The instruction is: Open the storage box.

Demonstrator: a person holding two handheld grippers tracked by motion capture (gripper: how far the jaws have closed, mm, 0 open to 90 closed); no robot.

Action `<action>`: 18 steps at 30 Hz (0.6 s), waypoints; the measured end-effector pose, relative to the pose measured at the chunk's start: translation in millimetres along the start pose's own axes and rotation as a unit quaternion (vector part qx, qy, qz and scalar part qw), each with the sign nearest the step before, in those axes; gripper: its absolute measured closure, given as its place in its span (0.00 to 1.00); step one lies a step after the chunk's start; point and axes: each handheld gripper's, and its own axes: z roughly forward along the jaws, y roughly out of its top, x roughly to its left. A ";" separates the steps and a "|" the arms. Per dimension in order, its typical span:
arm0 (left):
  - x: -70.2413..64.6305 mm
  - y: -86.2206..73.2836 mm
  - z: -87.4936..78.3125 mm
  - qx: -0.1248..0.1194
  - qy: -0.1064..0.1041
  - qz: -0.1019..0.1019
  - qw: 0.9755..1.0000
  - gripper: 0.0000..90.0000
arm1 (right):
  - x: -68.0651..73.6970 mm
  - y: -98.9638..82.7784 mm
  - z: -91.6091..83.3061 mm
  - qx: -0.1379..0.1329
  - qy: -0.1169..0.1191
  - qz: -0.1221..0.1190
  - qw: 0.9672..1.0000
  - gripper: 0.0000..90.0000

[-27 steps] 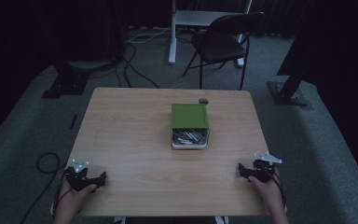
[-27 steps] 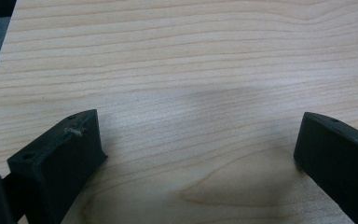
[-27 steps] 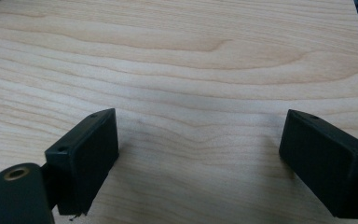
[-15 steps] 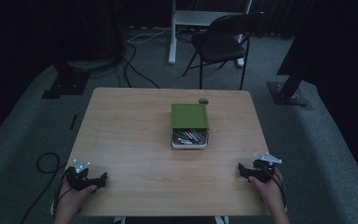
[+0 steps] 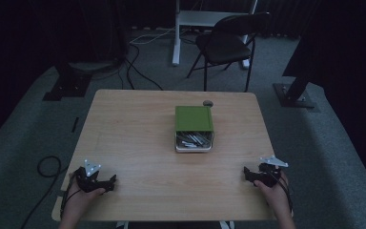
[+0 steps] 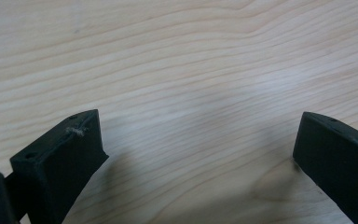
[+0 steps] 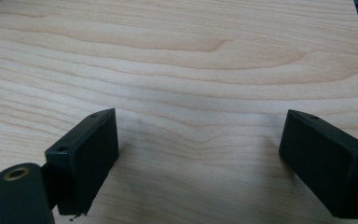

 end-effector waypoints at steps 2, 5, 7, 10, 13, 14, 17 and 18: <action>-6.3 3.3 -0.1 0.000 -0.012 0.010 1.000 0.02 | 0.0 0.0 0.0 0.000 0.000 0.000 1.000 0.13; -17.2 8.1 0.7 -0.002 -0.027 0.027 0.999 0.02 | 0.0 0.0 0.0 0.000 0.000 0.000 1.000 0.13; -24.6 11.3 2.6 -0.002 -0.034 0.042 0.999 0.02 | 0.0 0.0 0.0 0.000 0.000 0.000 1.000 0.12; -33.6 13.6 6.5 0.004 -0.039 0.062 0.997 0.02 | 0.0 0.0 0.1 0.000 0.000 0.000 1.000 0.12; -42.5 17.0 9.4 0.003 -0.047 0.076 0.996 0.02 | -0.1 0.1 0.1 0.000 0.000 0.000 1.000 0.12; -45.2 18.6 10.0 0.003 -0.048 0.081 0.996 0.02 | 0.0 0.1 0.1 0.000 0.000 0.000 1.000 0.12; -53.4 23.7 11.8 -0.003 -0.049 0.098 0.994 0.02 | -0.1 0.1 0.1 0.000 0.000 0.000 1.000 0.12; -55.7 25.3 12.2 -0.003 -0.052 0.102 0.993 0.02 | 0.0 0.1 0.1 0.000 0.000 0.000 1.000 0.12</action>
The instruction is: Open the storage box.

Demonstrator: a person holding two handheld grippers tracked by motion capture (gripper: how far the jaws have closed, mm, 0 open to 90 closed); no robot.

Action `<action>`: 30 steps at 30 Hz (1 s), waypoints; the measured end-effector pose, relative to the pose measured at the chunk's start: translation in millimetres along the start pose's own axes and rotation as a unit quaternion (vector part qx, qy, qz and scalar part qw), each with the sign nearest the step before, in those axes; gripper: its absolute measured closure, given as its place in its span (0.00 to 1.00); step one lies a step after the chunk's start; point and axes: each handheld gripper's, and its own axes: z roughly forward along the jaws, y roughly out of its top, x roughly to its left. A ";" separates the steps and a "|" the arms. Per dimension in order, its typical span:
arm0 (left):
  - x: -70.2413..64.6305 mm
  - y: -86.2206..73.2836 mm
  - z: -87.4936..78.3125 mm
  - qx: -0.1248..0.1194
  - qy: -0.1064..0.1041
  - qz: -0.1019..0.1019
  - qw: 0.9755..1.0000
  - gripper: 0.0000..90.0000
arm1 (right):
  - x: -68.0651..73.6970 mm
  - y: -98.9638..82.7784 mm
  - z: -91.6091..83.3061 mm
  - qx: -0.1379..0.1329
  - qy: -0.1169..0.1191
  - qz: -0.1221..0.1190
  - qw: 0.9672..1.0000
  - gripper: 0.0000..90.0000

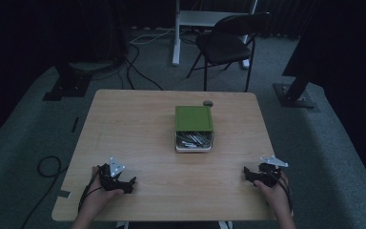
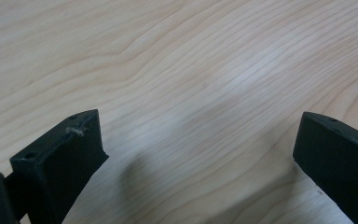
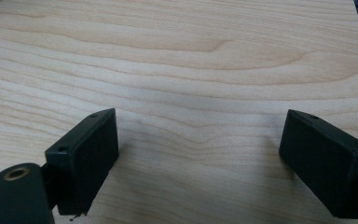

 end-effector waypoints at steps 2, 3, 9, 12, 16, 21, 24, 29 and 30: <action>-4.0 3.8 1.5 -0.002 -0.003 0.004 1.000 0.02 | 0.0 0.0 0.0 0.000 0.000 0.000 1.000 0.12; -6.0 5.7 2.1 -0.002 -0.004 0.008 1.000 0.02 | 0.0 0.0 0.0 0.000 0.000 0.000 1.000 0.12; -16.6 16.6 6.8 -0.006 -0.007 0.038 0.999 0.02 | 0.0 0.0 0.0 0.000 0.000 0.000 1.000 0.12; -23.1 22.8 9.1 -0.012 -0.007 0.052 0.999 0.02 | 0.0 0.0 0.0 0.000 0.000 0.000 1.000 0.13; -31.3 30.6 12.4 -0.013 0.000 0.079 0.997 0.02 | 0.0 0.0 0.0 0.000 0.000 0.000 1.000 0.13; -41.4 39.2 15.8 -0.024 0.002 0.099 0.995 0.02 | 0.0 0.0 0.0 0.000 0.000 0.000 1.000 0.13; -47.7 44.8 17.4 -0.029 0.003 0.116 0.993 0.02 | 0.0 0.0 0.0 0.000 0.000 0.000 1.000 0.13; -60.8 56.8 21.3 -0.045 0.002 0.141 0.989 0.02 | 0.0 0.0 0.0 0.000 0.000 0.000 1.000 0.13; -64.2 59.8 22.3 -0.048 0.001 0.146 0.988 0.02 | -0.1 0.0 0.0 0.000 0.000 -0.001 1.000 0.13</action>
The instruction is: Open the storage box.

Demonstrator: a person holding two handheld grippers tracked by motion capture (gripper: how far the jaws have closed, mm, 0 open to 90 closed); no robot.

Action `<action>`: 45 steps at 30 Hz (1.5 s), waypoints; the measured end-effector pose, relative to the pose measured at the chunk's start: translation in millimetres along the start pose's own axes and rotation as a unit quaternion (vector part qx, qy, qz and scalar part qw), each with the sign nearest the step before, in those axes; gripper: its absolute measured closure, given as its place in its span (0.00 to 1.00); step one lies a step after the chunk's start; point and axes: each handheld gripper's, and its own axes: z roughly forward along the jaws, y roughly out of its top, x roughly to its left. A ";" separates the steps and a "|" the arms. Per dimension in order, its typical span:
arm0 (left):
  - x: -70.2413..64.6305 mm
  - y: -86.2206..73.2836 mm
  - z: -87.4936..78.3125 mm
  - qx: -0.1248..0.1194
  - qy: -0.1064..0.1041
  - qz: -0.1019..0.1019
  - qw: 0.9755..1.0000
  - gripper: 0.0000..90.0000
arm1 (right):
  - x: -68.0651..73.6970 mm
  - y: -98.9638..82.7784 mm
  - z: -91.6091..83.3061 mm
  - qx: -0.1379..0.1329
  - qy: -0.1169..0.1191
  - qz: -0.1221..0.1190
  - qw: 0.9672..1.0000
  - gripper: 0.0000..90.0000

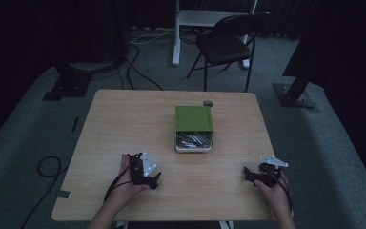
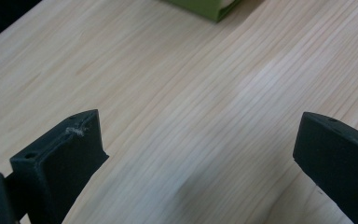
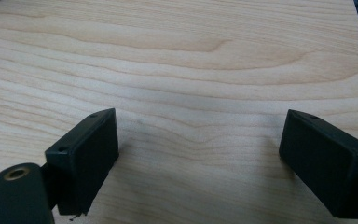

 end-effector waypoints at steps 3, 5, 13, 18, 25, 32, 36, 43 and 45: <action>-6.0 6.7 3.8 -0.014 -0.007 0.007 1.000 0.02 | 0.0 0.0 0.0 0.000 0.000 0.000 1.000 0.12; -9.3 9.1 6.7 -0.013 -0.007 0.015 1.000 0.02 | 0.0 0.0 0.0 0.000 0.000 0.000 1.000 0.13; -22.3 20.4 12.9 -0.011 0.014 0.070 0.997 0.02 | 0.0 0.0 0.1 0.000 0.000 0.000 1.000 0.12; -29.8 27.4 14.9 -0.017 0.031 0.100 0.994 0.02 | 0.0 0.0 0.1 0.000 0.000 0.000 1.000 0.13; -42.9 37.3 18.9 -0.021 0.050 0.149 0.987 0.02 | 0.0 0.0 0.1 0.000 0.000 0.000 1.000 0.12; -55.7 45.3 24.0 -0.026 0.070 0.198 0.977 0.16 | 0.0 0.0 0.0 0.000 0.000 0.000 1.000 0.12; -63.0 50.9 27.9 -0.032 0.078 0.231 0.969 0.16 | 0.0 0.0 0.0 0.000 0.000 0.000 1.000 0.13; -72.8 59.1 31.7 -0.036 0.093 0.285 0.953 0.17 | 0.0 0.0 0.1 0.000 0.000 0.000 1.000 0.13; -74.0 61.0 32.9 -0.038 0.104 0.302 0.947 0.20 | 0.0 0.0 0.1 0.000 0.000 0.000 1.000 0.13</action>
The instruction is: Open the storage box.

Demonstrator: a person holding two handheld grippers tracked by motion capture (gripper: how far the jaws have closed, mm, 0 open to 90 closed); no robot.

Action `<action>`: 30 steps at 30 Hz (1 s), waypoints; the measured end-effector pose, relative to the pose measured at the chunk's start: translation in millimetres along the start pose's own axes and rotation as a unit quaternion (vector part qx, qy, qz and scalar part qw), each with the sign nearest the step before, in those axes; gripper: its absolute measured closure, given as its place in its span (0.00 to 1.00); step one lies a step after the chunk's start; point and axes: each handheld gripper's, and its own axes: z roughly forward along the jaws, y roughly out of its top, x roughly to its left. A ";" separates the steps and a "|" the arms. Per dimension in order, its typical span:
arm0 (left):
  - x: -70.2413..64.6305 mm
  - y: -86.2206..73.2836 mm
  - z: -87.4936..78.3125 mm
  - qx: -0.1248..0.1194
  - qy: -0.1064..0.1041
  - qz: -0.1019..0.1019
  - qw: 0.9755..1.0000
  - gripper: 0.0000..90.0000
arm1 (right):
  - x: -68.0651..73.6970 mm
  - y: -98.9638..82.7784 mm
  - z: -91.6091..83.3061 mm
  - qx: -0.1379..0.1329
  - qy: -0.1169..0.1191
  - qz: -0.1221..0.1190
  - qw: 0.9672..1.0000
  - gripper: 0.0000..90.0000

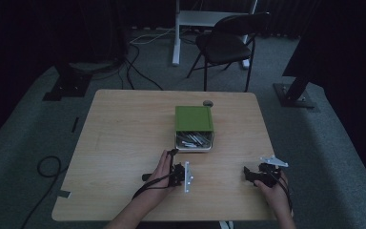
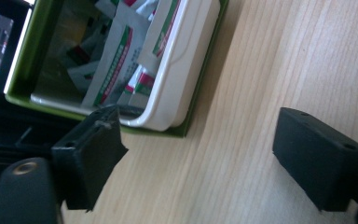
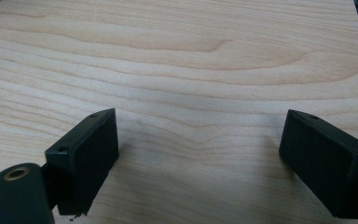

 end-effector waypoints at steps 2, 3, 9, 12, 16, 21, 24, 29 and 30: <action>-0.6 1.9 1.3 0.004 0.004 0.015 1.000 0.24 | 0.0 0.0 0.0 0.000 0.000 0.000 1.000 0.12; -0.9 2.8 2.1 0.003 0.001 0.013 1.000 0.25 | 0.0 0.0 0.0 0.000 0.000 0.000 1.000 0.13; -3.5 6.4 8.7 0.002 0.010 0.044 0.999 0.33 | 0.0 0.0 0.0 0.000 0.000 0.000 1.000 0.12; -2.2 6.5 13.8 0.009 0.007 0.053 0.999 0.31 | 0.0 0.0 0.0 0.000 0.000 0.000 1.000 0.12; -2.0 8.3 18.3 0.011 0.004 0.072 0.997 0.31 | -0.1 0.0 0.0 0.000 0.000 0.000 1.000 0.12; -2.6 10.1 25.3 0.019 -0.005 0.089 0.996 0.36 | -0.1 0.1 0.1 0.000 0.000 0.000 1.000 0.12; -0.4 11.5 26.5 0.021 0.000 0.084 0.996 0.44 | -0.2 0.1 0.2 0.000 0.000 0.000 1.000 0.12; -0.6 12.7 33.5 0.026 0.017 0.099 0.995 0.52 | -0.3 0.4 0.4 0.000 0.000 0.000 1.000 0.12; -0.6 12.8 34.4 0.031 0.021 0.110 0.993 0.54 | -0.5 0.2 0.5 0.000 0.000 -0.002 1.000 0.12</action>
